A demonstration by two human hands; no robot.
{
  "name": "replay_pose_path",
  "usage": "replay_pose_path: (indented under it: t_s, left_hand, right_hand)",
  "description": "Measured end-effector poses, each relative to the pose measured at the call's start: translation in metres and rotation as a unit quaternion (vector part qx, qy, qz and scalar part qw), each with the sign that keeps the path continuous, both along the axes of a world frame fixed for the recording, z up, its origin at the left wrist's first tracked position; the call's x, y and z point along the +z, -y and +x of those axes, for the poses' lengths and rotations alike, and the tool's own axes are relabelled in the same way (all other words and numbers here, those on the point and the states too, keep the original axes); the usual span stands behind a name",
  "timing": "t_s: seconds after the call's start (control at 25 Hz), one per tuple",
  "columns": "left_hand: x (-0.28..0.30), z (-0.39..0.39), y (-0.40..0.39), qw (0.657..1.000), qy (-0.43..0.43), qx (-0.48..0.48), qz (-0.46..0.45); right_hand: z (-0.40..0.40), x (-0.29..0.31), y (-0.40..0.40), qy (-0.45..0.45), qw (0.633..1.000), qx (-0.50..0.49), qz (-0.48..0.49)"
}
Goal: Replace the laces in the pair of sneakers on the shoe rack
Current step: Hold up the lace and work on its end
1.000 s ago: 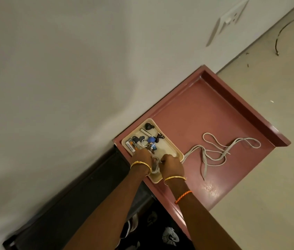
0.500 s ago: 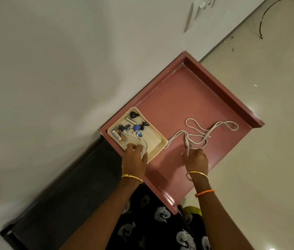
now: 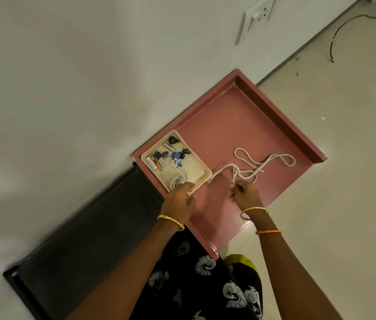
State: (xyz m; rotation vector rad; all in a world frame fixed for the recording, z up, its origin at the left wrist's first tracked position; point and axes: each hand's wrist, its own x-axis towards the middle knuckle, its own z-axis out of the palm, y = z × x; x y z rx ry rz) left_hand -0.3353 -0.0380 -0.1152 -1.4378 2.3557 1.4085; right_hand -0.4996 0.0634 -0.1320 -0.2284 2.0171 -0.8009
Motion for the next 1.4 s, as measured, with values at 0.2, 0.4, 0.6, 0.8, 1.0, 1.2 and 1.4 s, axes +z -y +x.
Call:
replay_pose_path:
  t_s: [0.2,0.4,0.6,0.8,1.0,1.2,1.4]
  left_hand:
    - [0.11,0.0,0.021,0.983,-0.147,0.059,0.097]
    - [0.235,0.062,0.044,0.942,-0.275,0.077,0.177]
    - [0.349,0.156,0.051,0.923,-0.336,0.136,0.13]
    - [0.451,0.219,0.052,0.906,-0.387,0.162,0.053]
    - [0.528,0.264,0.048,0.94,-0.29,0.129,-0.123]
    - [0.589,0.302,0.055,0.935,-0.203,0.118,-0.264]
    - [0.648,0.315,0.078,0.898,-0.168,0.132,-0.384]
  right_hand:
    - [0.023,0.151,0.048,0.138,0.976,0.167,-0.03]
    - [0.073,0.297,0.095,0.203,0.899,0.384,-0.063]
    - [0.151,0.412,0.123,0.315,0.821,0.385,-0.282]
    - [0.229,0.509,0.143,0.296,0.758,0.39,-0.43]
    - [0.282,0.571,0.16,0.326,0.734,0.251,-0.54]
    - [0.312,0.596,0.176,0.125,0.737,0.272,-0.606]
    - [0.323,0.621,0.175,-0.005,0.73,0.393,-0.559]
